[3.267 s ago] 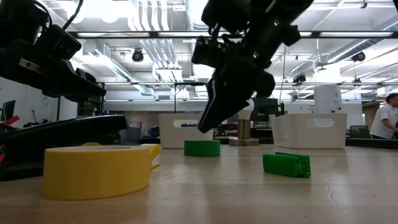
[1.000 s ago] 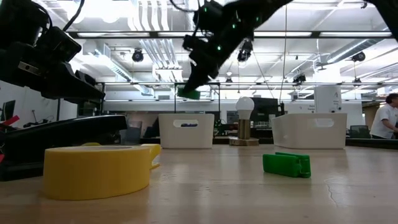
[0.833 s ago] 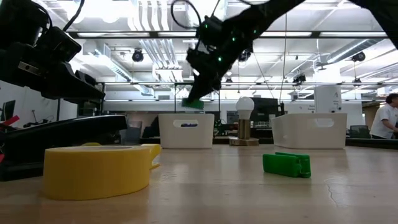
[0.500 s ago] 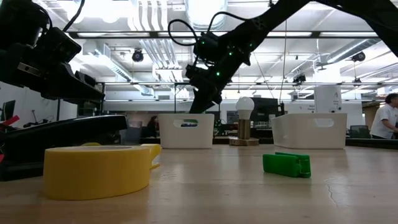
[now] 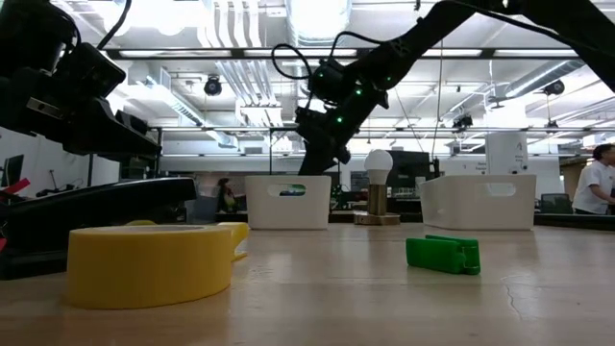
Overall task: Pick and place Stapler, Stapler remover, tape
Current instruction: Put the green tape into the left white bin
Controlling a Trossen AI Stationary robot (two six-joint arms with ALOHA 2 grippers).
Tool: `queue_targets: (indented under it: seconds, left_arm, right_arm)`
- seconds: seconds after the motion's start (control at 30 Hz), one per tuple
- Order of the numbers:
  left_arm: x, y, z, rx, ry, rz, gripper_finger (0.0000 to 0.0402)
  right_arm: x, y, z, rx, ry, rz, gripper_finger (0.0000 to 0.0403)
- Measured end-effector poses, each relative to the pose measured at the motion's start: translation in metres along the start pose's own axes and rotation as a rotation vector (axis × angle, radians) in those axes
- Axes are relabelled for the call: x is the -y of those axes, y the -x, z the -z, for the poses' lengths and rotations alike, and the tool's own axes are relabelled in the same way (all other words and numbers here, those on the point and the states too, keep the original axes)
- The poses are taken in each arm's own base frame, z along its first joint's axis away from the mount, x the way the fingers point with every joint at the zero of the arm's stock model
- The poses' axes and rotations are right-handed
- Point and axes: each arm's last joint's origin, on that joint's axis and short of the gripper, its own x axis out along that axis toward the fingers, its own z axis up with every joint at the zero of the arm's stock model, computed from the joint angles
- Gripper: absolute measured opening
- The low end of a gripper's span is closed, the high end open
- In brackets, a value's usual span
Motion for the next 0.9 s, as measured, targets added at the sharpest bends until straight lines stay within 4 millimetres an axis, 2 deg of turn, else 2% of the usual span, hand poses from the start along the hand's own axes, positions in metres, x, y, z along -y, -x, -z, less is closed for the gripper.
queue_targets:
  seconds: [0.13, 0.57, 0.8, 0.9]
  left_arm:
    - [0.0, 0.0, 0.0, -0.001, 0.0, 0.0, 0.0023]
    - [0.0, 0.0, 0.0, -0.001, 0.0, 0.0, 0.0023]
    - [0.0, 0.0, 0.0, -0.003, -0.001, 0.0, 0.0023]
    - [0.0, 0.0, 0.0, -0.003, -0.001, 0.0, 0.0023]
  right_arm:
    - [0.007, -0.001, 0.0, 0.014, -0.021, -0.037, 0.0054]
    - [0.008, -0.004, 0.002, 0.011, -0.023, -0.045, 0.0059]
    - [0.008, -0.02, 0.011, -0.03, -0.026, -0.047, 0.0115]
    - [0.008, -0.021, 0.011, -0.031, -0.023, -0.046, 0.0144]
